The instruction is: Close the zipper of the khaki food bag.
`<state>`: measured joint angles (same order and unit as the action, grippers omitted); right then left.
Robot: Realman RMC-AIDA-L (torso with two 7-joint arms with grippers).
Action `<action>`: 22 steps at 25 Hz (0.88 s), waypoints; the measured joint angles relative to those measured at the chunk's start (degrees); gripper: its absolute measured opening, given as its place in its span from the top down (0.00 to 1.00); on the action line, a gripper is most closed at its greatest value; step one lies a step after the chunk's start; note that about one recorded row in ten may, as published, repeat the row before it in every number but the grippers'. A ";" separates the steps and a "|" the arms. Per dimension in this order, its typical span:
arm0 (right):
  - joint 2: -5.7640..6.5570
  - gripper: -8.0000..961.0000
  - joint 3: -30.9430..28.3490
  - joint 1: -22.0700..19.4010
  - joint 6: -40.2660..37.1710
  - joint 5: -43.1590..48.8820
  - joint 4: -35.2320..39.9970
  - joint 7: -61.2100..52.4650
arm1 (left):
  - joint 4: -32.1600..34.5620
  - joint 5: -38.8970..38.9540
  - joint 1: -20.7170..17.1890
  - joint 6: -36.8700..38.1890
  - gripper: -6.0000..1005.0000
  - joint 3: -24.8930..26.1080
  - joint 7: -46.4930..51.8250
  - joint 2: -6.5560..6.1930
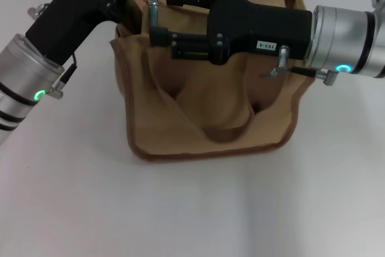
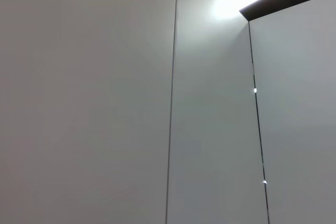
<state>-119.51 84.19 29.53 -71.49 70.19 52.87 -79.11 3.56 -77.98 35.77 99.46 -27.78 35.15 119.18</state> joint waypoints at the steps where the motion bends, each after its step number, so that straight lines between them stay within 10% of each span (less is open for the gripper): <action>1: 0.00 0.19 0.02 -0.12 -0.32 0.00 0.06 -0.25 | 0.01 -0.01 0.26 0.09 0.99 0.00 0.07 0.00; 22: 0.09 0.19 -0.82 -3.05 -2.83 -0.55 -0.57 -4.73 | -0.50 -0.30 1.76 0.17 0.99 -0.42 0.26 0.00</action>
<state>-119.42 83.37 26.48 -74.32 69.65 52.30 -83.84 3.06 -78.28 37.54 99.63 -28.20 35.41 119.18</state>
